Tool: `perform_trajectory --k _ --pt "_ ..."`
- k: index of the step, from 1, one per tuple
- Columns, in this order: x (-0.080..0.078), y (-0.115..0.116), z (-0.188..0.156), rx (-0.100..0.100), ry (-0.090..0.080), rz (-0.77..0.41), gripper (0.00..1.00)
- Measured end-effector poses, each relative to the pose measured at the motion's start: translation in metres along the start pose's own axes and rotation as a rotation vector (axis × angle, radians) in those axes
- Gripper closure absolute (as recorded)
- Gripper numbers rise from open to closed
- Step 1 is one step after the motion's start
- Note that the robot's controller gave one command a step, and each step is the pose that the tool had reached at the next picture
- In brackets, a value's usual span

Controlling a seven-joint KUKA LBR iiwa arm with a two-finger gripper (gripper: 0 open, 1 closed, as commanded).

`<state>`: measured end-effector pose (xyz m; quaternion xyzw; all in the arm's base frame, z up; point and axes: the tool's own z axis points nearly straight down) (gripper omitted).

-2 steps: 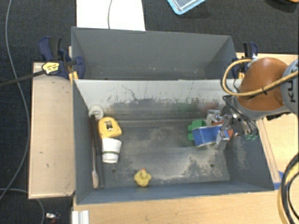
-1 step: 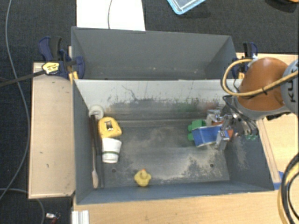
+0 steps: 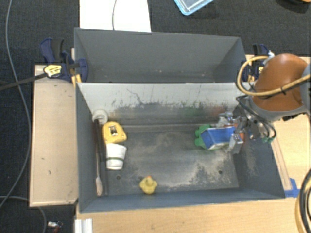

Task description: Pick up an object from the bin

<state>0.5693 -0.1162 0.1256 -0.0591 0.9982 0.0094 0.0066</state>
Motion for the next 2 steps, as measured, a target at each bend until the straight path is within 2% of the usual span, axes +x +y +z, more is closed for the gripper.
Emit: perform_trajectory --k 1,2 --pt "-0.0122 -0.0055 0.0442 0.001 -0.02 0.04 1.0" --pt "-0.0121 -0.0055 0.0443 0.001 -0.019 0.041 1.0"
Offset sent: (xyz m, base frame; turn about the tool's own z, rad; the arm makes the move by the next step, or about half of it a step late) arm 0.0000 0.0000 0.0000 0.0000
